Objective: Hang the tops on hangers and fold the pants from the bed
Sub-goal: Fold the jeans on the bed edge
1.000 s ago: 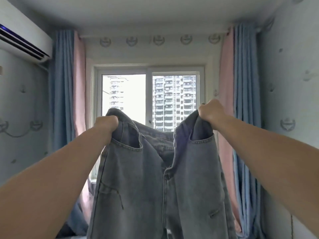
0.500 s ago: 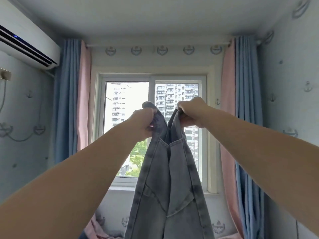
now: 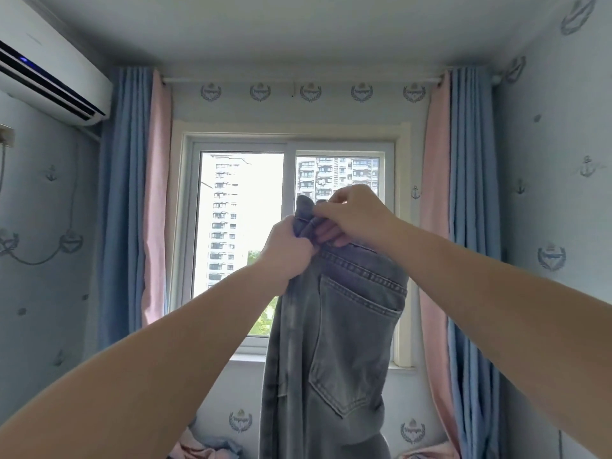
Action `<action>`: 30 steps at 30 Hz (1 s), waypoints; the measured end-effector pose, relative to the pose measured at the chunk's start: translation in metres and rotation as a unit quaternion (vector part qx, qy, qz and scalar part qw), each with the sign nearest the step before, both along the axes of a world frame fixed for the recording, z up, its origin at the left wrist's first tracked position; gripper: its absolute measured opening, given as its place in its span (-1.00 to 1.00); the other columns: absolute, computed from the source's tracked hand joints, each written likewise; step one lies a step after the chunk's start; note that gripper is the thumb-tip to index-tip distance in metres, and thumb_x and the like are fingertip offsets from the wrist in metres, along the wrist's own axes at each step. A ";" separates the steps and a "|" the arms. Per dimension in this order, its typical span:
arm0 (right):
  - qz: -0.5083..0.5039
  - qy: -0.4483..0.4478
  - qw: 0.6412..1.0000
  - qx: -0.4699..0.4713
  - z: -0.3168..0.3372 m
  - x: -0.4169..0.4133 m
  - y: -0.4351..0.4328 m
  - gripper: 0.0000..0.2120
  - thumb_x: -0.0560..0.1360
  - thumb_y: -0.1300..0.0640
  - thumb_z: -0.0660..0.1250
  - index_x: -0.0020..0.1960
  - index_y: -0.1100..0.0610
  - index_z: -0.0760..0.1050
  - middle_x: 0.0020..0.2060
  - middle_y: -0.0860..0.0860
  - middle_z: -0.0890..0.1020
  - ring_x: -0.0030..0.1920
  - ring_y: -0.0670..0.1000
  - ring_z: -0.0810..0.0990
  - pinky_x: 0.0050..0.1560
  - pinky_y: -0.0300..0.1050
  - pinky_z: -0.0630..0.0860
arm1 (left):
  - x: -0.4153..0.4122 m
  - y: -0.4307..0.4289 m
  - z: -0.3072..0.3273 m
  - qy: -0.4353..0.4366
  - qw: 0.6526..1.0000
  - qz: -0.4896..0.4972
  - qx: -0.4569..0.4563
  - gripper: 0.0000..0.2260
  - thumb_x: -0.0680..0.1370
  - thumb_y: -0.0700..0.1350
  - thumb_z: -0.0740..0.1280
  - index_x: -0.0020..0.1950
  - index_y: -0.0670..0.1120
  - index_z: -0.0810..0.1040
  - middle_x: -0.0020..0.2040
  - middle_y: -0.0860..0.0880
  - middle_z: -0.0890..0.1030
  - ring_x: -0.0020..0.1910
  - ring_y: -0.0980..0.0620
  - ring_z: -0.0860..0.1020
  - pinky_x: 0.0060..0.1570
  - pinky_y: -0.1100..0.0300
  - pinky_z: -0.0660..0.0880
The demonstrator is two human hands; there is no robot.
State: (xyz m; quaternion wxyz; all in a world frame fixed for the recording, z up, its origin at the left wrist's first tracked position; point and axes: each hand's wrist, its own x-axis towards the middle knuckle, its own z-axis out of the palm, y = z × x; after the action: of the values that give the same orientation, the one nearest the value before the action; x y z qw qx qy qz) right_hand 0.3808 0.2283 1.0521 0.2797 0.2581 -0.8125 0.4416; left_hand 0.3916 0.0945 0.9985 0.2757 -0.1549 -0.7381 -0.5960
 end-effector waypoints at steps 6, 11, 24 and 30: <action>-0.128 0.139 0.981 -0.053 -0.045 -0.036 0.054 -0.34 0.46 -0.16 0.47 0.43 0.03 0.29 0.37 -0.02 0.45 0.35 0.01 0.43 0.41 0.07 0.36 | -0.015 -0.028 -0.005 0.006 0.992 -0.026 0.126 -0.82 0.56 -0.33 0.36 0.03 -0.07 0.64 -0.06 -0.09 0.73 -0.06 -0.14 0.70 -0.09 -0.07 0.67; 0.186 -0.316 0.918 -0.153 -0.099 -0.062 0.080 -0.16 0.39 -0.47 0.33 0.55 -0.16 0.20 0.50 0.03 0.39 0.45 0.16 0.41 0.40 0.31 0.36 | -0.021 -0.056 -0.001 -0.003 0.978 -0.092 0.185 -0.83 0.59 -0.32 0.31 0.08 -0.11 0.64 -0.05 -0.12 0.73 -0.09 -0.13 0.70 -0.17 0.02 0.64; 0.033 -0.056 0.975 -0.214 -0.046 -0.036 -0.023 -0.82 0.52 -0.08 0.44 -0.16 -0.01 0.71 -0.23 -0.11 0.74 -0.28 -0.11 0.72 -0.41 -0.28 0.57 | -0.035 -0.163 -0.009 -0.047 0.990 -0.062 0.114 -0.89 0.60 -0.22 0.36 0.07 -0.07 0.65 -0.07 -0.04 0.74 -0.05 -0.09 0.70 -0.18 0.10 0.62; -0.025 -0.057 0.971 -0.230 -0.029 -0.018 -0.086 -0.76 0.51 -0.15 0.42 -0.09 0.02 0.67 -0.23 -0.11 0.74 -0.18 0.00 0.72 -0.20 -0.11 0.61 | -0.029 -0.202 -0.001 -0.041 0.993 -0.029 0.103 -0.76 0.62 -0.04 0.34 0.20 -0.15 0.59 0.07 -0.15 0.69 0.07 -0.19 0.66 0.17 -0.17 0.58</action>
State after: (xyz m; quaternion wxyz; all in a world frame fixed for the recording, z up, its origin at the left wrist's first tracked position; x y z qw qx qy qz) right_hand 0.3630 0.1428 1.0234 0.2962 0.1404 -0.7097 0.6236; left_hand 0.3627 -0.1075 0.9970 0.2423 -0.1226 -0.6785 -0.6825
